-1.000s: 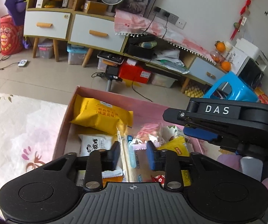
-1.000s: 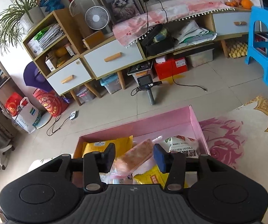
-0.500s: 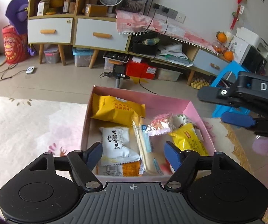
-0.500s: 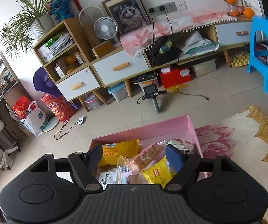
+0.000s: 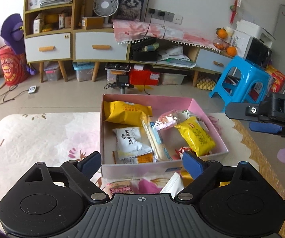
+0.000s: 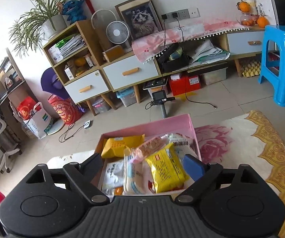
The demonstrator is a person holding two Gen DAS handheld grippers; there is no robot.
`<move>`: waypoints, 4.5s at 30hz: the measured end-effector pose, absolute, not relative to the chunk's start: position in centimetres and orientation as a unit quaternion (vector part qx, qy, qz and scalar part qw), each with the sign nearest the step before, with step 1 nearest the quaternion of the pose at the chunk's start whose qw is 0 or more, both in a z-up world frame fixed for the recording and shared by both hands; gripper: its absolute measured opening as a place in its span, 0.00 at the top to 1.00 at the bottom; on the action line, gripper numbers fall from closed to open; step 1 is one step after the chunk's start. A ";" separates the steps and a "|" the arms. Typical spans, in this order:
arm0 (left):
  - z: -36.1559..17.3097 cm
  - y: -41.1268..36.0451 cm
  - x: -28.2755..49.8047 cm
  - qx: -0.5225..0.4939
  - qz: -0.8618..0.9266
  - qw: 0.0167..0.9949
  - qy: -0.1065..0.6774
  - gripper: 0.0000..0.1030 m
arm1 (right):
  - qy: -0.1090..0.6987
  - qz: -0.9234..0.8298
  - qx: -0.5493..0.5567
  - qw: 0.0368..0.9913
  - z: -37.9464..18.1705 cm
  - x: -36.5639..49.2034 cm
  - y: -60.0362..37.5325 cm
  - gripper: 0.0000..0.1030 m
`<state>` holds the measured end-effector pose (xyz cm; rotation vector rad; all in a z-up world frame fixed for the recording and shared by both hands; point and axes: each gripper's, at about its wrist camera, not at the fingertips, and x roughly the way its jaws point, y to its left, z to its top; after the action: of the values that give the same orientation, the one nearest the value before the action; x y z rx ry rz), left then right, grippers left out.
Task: Organize snacks
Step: 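Lower both packs into the box and open both grippers, then move both grippers back toward the snack pile, then grasp the red candy with the left gripper while the right grasps a silver packet, then carry both held snacks over the pink box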
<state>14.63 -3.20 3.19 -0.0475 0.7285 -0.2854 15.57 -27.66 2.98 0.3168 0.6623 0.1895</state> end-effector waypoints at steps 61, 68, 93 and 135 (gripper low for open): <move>-7.4 0.8 9.7 0.000 -0.242 0.920 0.309 0.41 | 0.353 0.209 -0.101 0.906 -8.1 4.0 -20.4 0.12; -7.4 1.0 9.9 -0.009 -0.240 0.920 0.311 0.55 | 0.356 0.218 -0.089 0.905 -8.1 4.4 -20.3 0.21; -5.9 0.2 7.2 -0.002 -0.193 0.922 0.336 0.69 | 0.352 0.244 -0.102 0.898 -6.8 3.7 -19.3 0.74; -0.4 2.2 8.4 -0.033 -0.161 0.940 0.300 0.75 | 0.272 0.187 -0.038 0.943 -0.8 7.3 -22.4 0.74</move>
<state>8.36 2.22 -0.45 -0.0683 0.6127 -0.3280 7.29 -22.45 -0.83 -0.0781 0.5545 0.3803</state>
